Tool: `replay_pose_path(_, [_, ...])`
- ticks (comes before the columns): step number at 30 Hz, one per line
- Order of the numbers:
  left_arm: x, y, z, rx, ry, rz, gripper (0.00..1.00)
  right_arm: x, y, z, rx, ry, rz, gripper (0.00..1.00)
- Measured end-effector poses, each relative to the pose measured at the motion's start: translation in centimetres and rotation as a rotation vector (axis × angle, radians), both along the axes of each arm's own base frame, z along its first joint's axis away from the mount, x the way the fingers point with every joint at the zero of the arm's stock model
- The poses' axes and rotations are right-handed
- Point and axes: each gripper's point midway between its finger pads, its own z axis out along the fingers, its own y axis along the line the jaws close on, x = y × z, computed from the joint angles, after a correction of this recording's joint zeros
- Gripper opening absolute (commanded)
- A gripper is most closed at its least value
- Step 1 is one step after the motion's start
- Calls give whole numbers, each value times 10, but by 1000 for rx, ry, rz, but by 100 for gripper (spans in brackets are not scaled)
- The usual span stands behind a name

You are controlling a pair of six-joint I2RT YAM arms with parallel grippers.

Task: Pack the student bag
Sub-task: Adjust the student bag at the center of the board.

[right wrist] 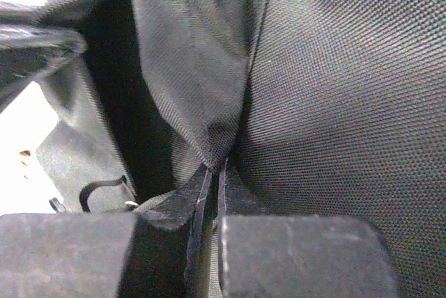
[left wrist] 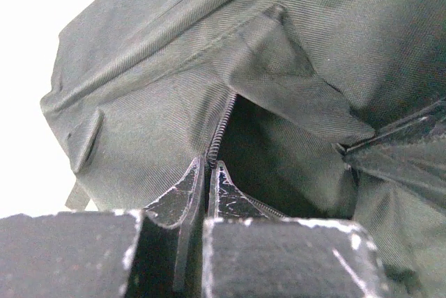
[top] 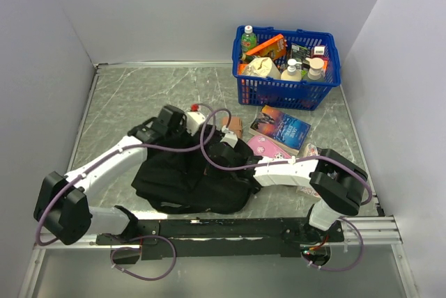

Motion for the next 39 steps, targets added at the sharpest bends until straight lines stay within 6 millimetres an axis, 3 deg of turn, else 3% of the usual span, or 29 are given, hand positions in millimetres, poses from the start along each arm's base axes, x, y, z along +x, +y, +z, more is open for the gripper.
replay_pose_path(4, [10, 16, 14, -70, 42, 9, 1, 4, 4, 7, 3, -34, 29, 2])
replay_pose_path(9, [19, 44, 29, -145, 63, -6, 1, 11, 22, 34, 25, -104, 92, 12])
replay_pose_path(15, [20, 68, 53, -166, 20, -54, 1, 7, 46, 68, 63, -175, 198, 37])
replay_pose_path(16, [20, 71, 57, -158, 4, -63, 1, 5, 49, 71, 67, -179, 219, 47])
replay_pose_path(17, [21, 73, 61, -150, -10, -71, 1, 1, 52, 73, 70, -182, 247, 50])
replay_pose_path(24, [25, 81, 77, -106, -89, -109, 1, -6, 49, 92, 60, -216, 320, 51])
replay_pose_path(28, [22, 83, 84, -97, -118, -117, 1, 19, 27, 122, 91, -263, 261, 51])
replay_pose_path(33, [15, 93, 82, -57, -149, -117, 1, 86, -36, 156, 96, -338, 68, 51])
replay_pose_path(36, [8, 103, 67, -29, -130, -103, 1, 121, -74, 146, 48, -322, -33, 52])
replay_pose_path(39, [3, 110, 53, -15, -97, -88, 1, 144, -99, 118, -6, -260, -91, 60])
